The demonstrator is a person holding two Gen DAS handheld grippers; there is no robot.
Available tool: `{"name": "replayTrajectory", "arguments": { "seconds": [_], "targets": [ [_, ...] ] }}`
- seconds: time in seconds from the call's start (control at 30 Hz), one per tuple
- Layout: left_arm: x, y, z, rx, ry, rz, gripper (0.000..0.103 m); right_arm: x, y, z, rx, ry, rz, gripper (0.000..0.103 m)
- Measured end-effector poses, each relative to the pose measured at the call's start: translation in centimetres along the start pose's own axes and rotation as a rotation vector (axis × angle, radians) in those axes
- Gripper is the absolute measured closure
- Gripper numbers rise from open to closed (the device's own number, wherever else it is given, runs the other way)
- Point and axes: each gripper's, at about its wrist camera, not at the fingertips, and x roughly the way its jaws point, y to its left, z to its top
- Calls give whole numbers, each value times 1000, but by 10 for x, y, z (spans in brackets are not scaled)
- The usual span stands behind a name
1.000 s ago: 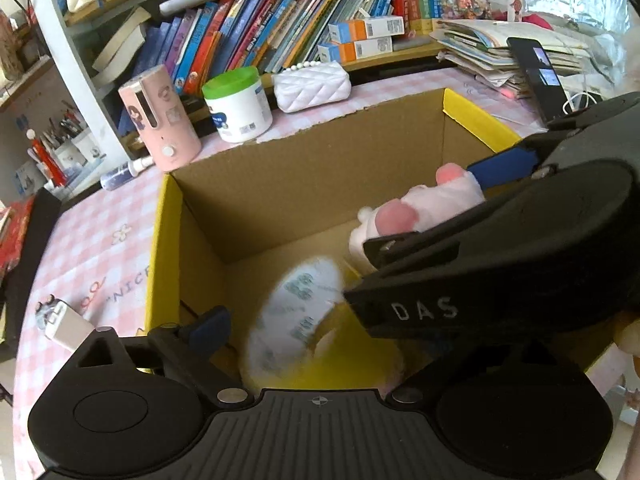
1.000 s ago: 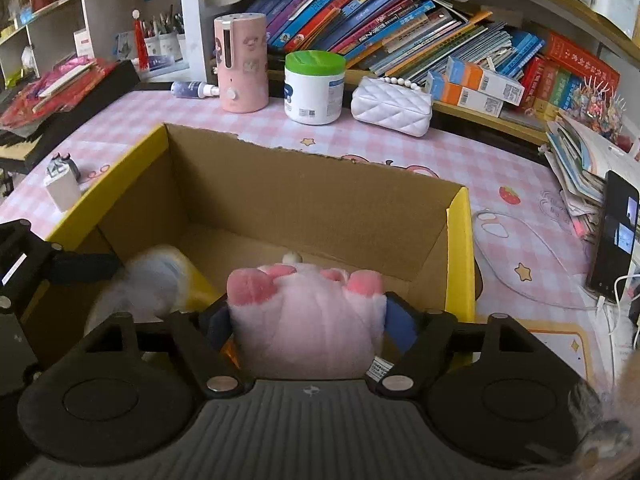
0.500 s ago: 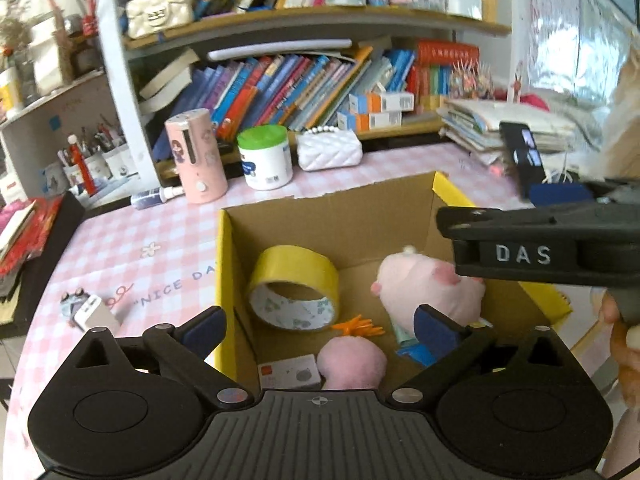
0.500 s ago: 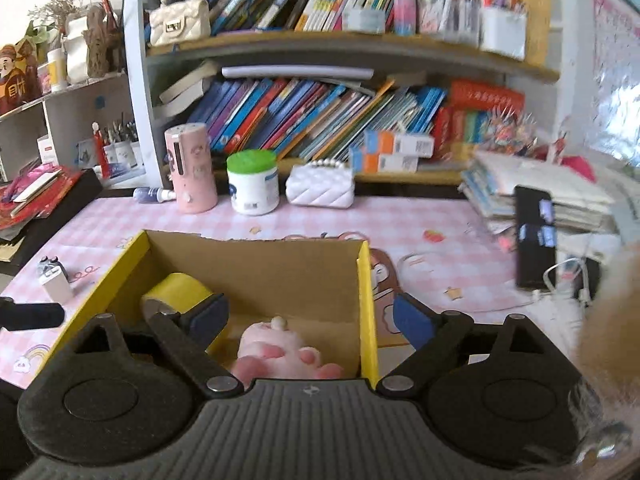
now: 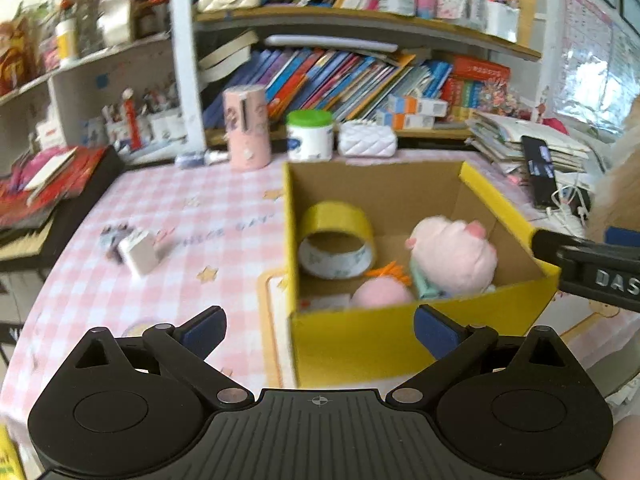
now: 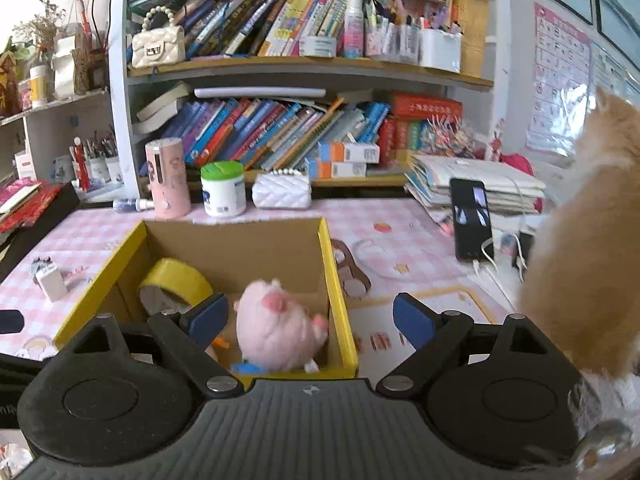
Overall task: Organize objects
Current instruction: 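Move both tools back toward the white charger and grey toy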
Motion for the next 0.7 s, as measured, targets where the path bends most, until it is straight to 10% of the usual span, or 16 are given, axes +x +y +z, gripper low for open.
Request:
{"name": "replayTrajectory", "arguments": {
  "seconds": [0.7],
  "targets": [
    [-52, 101, -74, -73, 166, 91, 2, -51, 99, -73, 49, 253, 15, 7]
  ]
}}
